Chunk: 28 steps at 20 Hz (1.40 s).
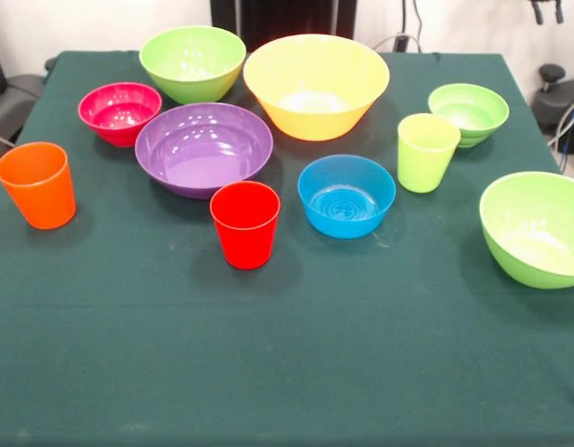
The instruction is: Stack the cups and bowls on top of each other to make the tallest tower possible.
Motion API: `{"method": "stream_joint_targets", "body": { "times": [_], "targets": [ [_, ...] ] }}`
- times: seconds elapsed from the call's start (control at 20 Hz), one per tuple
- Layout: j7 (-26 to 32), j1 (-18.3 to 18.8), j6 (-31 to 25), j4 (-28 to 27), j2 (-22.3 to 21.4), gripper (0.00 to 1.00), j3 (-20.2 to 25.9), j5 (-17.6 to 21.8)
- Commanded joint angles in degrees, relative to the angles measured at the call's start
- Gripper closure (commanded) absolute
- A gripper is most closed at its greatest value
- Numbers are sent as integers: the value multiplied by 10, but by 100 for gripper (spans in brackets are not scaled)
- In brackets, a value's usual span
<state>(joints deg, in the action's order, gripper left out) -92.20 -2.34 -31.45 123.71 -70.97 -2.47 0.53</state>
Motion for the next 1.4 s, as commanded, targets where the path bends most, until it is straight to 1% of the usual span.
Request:
{"method": "stream_joint_targets", "body": {
  "times": [0.05,0.4,0.5,0.75,0.85,0.95,1.1,1.4],
  "targets": [
    [-86,1,29,2,41,0,5,28],
    [-90,6,52,2,56,0,7,32],
    [-99,1,55,-3,62,0,0,38],
    [-89,14,53,-8,78,0,12,25],
    [-91,14,55,-10,86,0,11,26],
    [-101,3,61,-20,95,0,0,37],
    [-109,-5,68,-30,106,0,-10,42],
    [-101,3,80,-38,125,0,-8,32]
  ]
}}
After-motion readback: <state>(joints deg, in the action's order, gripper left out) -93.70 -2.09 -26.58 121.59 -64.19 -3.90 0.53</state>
